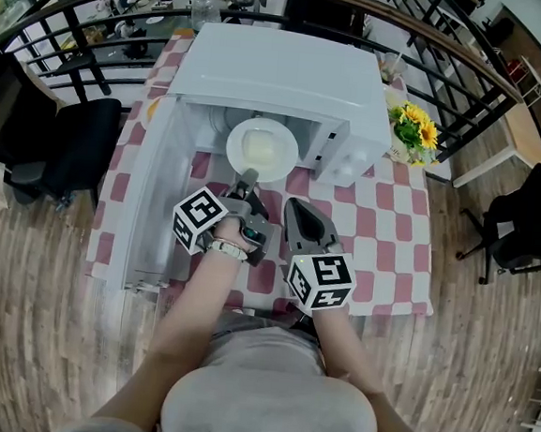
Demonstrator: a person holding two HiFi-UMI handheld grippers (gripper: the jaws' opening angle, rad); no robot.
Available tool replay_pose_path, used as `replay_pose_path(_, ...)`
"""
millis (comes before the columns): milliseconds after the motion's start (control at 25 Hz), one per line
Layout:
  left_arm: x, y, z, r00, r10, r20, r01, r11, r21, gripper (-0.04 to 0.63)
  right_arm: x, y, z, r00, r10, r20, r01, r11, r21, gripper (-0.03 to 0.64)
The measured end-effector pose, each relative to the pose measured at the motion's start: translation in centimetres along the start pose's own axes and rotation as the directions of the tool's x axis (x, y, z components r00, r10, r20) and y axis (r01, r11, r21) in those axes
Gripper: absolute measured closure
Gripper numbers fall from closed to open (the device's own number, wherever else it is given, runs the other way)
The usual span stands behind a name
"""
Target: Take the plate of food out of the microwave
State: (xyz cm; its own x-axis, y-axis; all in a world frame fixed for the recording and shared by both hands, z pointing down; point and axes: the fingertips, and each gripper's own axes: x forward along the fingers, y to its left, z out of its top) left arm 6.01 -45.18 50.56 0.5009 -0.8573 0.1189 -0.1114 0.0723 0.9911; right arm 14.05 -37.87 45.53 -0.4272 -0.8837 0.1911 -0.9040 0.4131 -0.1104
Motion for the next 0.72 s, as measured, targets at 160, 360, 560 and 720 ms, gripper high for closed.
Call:
replay_pose_path(160, -0.9, -0.4, -0.6, 1.000, -0.025, -0.001, 0.025, 0.999, 0.030, 0.578, -0.7, 0.7, 0.2, 1.000, -0.005, 0.026, 0.005, 1.000, -0.014, 0.594)
replay_pose_path(360, -2.3, -0.6, -1.7, 0.999, -0.038, -0.020, 0.039, 0.998, 0.039, 0.578, -1.7, 1.6, -0.1, 1.000, -0.010, 0.030, 0.010, 1.000, -0.021, 0.594)
replay_pose_path(560, -3.9, -0.9, -2.3, 0.998, -0.051, -0.029, 0.052, 0.998, 0.042, 0.578, -2.8, 2.3, -0.3, 0.999, -0.034, 0.030, 0.035, 0.999, -0.029, 0.594)
replay_pose_path(720, -5.2, -1.0, -2.7, 0.997, -0.063, -0.034, 0.064, 0.997, 0.039, 0.578, -3.6, 2.6, -0.5, 0.998, -0.051, 0.033, 0.052, 0.998, -0.031, 0.594)
